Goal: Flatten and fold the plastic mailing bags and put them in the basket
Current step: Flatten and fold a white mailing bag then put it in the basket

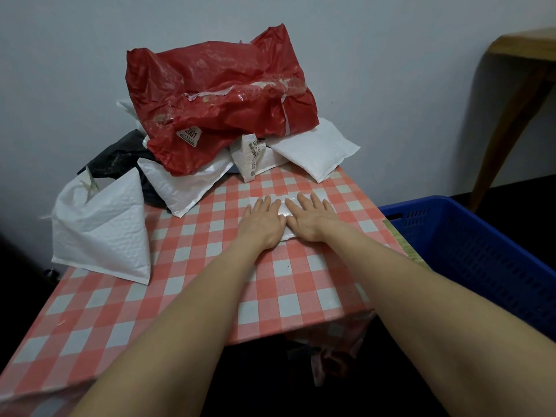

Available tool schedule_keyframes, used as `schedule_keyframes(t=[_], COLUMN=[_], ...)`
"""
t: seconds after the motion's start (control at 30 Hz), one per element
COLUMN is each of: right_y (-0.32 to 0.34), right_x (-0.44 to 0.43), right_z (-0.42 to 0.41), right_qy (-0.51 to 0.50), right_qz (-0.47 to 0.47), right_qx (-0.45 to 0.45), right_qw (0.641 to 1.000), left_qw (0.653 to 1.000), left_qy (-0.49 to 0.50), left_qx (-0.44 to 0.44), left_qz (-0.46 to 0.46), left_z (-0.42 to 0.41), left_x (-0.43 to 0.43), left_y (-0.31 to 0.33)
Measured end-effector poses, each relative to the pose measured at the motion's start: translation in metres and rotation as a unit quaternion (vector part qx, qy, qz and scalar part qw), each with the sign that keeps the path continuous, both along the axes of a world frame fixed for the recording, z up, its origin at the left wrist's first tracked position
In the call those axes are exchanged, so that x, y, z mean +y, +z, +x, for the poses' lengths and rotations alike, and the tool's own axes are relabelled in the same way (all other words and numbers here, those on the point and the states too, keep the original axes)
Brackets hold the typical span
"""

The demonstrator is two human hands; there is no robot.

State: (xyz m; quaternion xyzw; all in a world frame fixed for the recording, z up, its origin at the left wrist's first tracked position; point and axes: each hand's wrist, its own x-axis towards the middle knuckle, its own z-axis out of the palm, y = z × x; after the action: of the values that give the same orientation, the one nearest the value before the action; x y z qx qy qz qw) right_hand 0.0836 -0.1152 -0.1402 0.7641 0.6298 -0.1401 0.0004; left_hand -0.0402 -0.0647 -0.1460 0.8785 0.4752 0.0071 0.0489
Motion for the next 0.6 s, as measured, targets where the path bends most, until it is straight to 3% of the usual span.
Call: schedule_keyframes(t=[0.17, 0.23, 0.3, 0.33, 0.37, 0.47, 0.6], right_y=[-0.003, 0.001, 0.010, 0.013, 0.016, 0.020, 0.016], right_x=[0.001, 0.001, -0.001, -0.002, -0.004, -0.014, -0.009], right_z=[0.003, 0.010, 0.022, 0.033, 0.043, 0.059, 0.050], right_qy=[0.007, -0.002, -0.083, -0.145, -0.201, -0.255, -0.206], right_qz=[0.022, 0.053, 0.134, 0.177, 0.194, 0.086, 0.080], right_qx=[0.019, 0.110, 0.234, 0.243, 0.208, 0.116, 0.163], right_qw=[1.000, 0.993, 0.959, 0.943, 0.937, 0.956, 0.962], left_qw=[1.000, 1.000, 1.000, 1.000, 1.000, 1.000, 0.999], left_qy=[0.000, 0.001, 0.000, 0.000, 0.001, 0.006, 0.021], left_qx=[-0.001, 0.007, 0.014, 0.015, 0.014, 0.013, 0.002], left_qz=[-0.011, -0.019, -0.021, -0.023, -0.024, -0.028, -0.025], left_z=[-0.001, -0.001, -0.001, -0.001, -0.001, 0.001, 0.004], left_x=[0.001, 0.002, 0.002, 0.003, 0.004, 0.003, 0.000], left_y=[-0.002, -0.003, -0.002, -0.001, -0.001, -0.002, -0.004])
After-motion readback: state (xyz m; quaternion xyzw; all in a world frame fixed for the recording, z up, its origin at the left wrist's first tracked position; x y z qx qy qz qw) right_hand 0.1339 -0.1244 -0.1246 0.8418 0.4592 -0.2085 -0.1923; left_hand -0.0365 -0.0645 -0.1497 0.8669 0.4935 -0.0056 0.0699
